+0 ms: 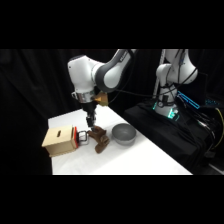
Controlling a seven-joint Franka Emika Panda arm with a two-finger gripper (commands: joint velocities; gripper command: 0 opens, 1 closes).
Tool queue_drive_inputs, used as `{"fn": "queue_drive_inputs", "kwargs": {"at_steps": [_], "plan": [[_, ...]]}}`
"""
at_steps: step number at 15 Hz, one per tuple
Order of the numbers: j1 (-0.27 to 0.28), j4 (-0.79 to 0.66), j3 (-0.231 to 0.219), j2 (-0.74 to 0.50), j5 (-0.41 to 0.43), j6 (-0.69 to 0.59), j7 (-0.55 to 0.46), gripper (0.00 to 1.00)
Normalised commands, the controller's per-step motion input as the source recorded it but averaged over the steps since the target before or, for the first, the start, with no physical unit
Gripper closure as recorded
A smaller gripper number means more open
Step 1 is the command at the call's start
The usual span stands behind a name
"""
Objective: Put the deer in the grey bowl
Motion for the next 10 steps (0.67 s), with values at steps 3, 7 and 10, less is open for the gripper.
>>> {"fn": "queue_drive_inputs", "kwargs": {"at_steps": [3, 7, 10], "plan": [[-0.024, 0.15, -0.042, 0.23, 0.157, 0.17, 0.08, 0.0], [-0.027, 0.1, -0.012, 0.17, 0.169, 0.19, 0.02, 0.0], [-0.027, 0.07, -0.008, 0.15, 0.151, 0.25, -0.02, 0.0]]}}
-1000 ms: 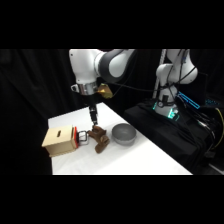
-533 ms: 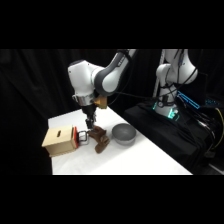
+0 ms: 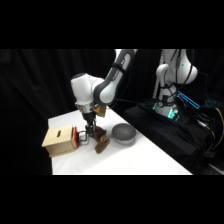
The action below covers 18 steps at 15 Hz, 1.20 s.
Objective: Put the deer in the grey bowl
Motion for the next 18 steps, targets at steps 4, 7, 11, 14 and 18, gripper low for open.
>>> {"fn": "queue_drive_inputs", "kwargs": {"at_steps": [4, 7, 11, 14, 18], "plan": [[-0.041, 0.08, -0.022, 0.16, 0.128, 0.19, -0.05, 0.0], [-0.045, 0.04, -0.013, 0.11, 0.142, 0.15, -0.08, 0.0], [-0.071, 0.04, 0.024, 0.09, 0.181, 0.17, -0.15, 0.0], [-0.098, 0.07, 0.055, 0.1, 0.199, 0.15, -0.2, 0.0], [-0.09, 0.09, 0.068, 0.1, 0.181, 0.1, -0.2, 0.0]]}}
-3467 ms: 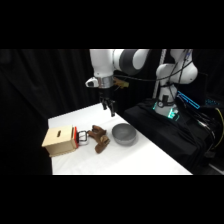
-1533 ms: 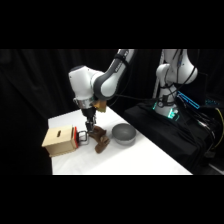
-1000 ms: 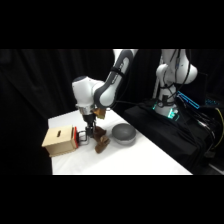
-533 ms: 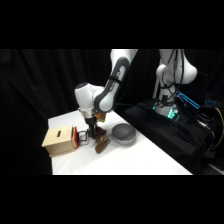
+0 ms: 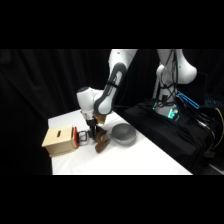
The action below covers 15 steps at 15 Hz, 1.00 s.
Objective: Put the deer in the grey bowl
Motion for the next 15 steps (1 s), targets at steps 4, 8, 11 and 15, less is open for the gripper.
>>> {"fn": "queue_drive_inputs", "kwargs": {"at_steps": [4, 8, 11, 15], "plan": [[-0.043, 0.09, 0.048, 0.06, 0.137, 0.06, -0.16, 0.43], [0.016, 0.04, 0.004, -0.04, 0.093, -0.01, -0.1, 0.76], [0.067, 0.02, -0.043, -0.1, 0.039, -0.1, -0.03, 0.97], [0.129, -0.05, -0.084, -0.23, -0.029, -0.24, 0.04, 0.94]]}}
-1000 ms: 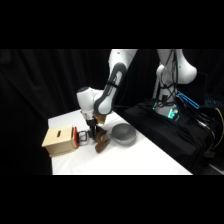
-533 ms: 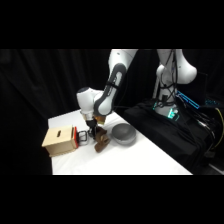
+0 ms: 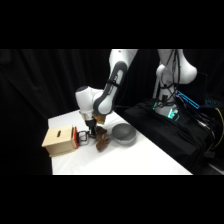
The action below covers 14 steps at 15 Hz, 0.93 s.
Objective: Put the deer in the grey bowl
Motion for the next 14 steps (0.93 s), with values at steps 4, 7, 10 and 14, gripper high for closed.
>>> {"fn": "queue_drive_inputs", "kwargs": {"at_steps": [4, 7, 10, 14], "plan": [[0.229, -0.32, -0.147, -0.61, -0.203, -0.31, 0.13, 0.94], [0.217, -0.34, -0.136, -0.68, -0.335, -0.36, 0.21, 0.94], [0.133, -0.34, -0.039, -0.57, -0.313, -0.27, 0.19, 0.94], [0.048, -0.41, 0.065, -0.46, -0.199, -0.05, 0.14, 0.94]]}}
